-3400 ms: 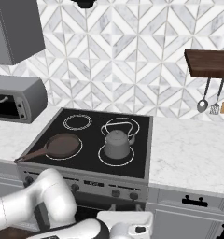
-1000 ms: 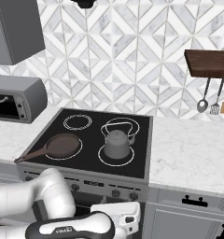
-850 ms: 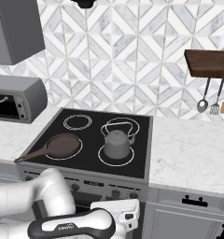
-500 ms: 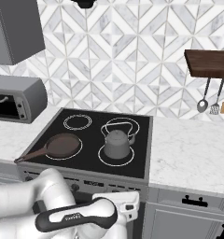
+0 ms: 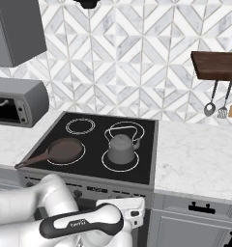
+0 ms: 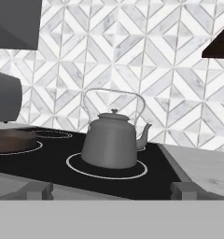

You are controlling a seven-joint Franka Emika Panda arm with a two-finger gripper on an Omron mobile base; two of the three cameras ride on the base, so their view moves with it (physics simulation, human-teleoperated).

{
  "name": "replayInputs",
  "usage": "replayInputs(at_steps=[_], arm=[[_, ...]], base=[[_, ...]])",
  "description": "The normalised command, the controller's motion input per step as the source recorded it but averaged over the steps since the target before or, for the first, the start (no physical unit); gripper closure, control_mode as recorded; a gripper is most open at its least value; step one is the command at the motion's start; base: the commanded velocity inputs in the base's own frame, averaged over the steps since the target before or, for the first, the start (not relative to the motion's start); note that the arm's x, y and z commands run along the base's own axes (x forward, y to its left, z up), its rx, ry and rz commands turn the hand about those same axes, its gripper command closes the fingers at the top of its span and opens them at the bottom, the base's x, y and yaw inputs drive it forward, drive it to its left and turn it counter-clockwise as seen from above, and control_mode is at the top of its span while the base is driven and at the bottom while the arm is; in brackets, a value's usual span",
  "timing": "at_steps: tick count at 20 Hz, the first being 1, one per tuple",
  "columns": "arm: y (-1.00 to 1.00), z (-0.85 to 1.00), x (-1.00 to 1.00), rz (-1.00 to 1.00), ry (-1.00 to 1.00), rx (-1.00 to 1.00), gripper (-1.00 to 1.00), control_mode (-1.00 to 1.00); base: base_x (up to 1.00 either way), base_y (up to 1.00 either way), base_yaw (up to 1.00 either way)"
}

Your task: Pick the kettle from the counter and place it on a stove burner. Then turn the burner on.

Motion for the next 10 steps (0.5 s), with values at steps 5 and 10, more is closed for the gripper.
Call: replayInputs(at_steps=[5,10], arm=[[0.00,0.00,0.00,0.00,0.00,0.00,-1.00,1.00],[0.00,0.00,0.00,0.00,0.00,0.00,-1.00,1.00]], base=[[-0.25,0.21,0.08],[-0.38,0.62,0.16]])
